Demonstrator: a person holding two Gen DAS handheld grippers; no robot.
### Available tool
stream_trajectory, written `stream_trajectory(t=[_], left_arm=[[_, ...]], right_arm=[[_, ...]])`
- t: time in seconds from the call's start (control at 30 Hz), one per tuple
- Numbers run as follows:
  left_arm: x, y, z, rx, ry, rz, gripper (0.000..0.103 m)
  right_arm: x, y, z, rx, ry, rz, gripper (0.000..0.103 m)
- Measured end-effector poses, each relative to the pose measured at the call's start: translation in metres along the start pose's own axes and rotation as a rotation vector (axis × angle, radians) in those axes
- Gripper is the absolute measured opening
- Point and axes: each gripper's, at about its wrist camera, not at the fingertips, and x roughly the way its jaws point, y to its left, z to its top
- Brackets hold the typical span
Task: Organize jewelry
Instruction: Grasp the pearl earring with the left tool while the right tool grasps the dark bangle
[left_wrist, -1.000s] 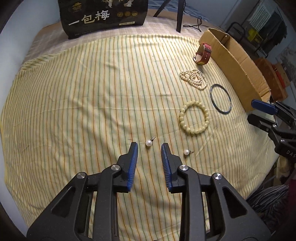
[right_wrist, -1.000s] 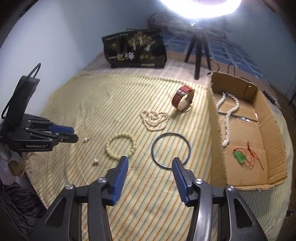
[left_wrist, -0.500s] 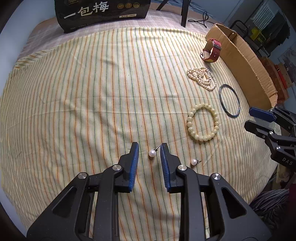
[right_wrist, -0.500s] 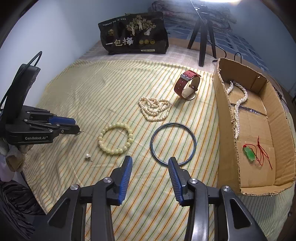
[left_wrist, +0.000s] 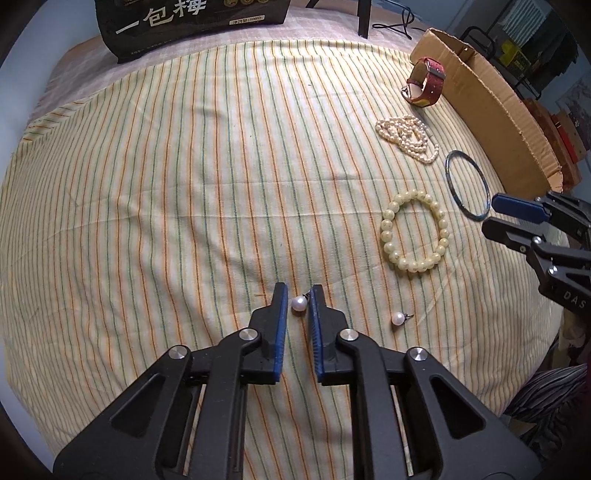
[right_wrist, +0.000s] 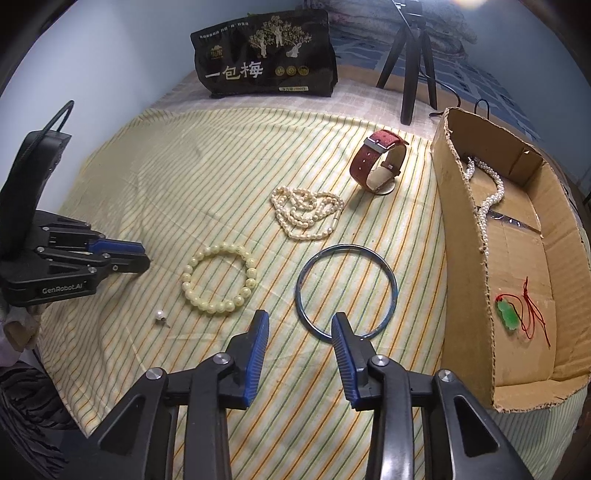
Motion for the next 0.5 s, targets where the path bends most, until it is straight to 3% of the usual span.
stream_trajectory(t=[0.37,0.5], left_arm=[[0.001,-0.002,-0.006,0.009,-0.013,0.017,0.007],[0.001,-0.002,-0.008,0.012,-0.02,0.02,0.007]], right_arm=[[0.034,0.02,0.0,-0.119,0.038,-0.096,0.034],[0.034,0.021,0.001,-0.137,0.024,-0.108,0.019]])
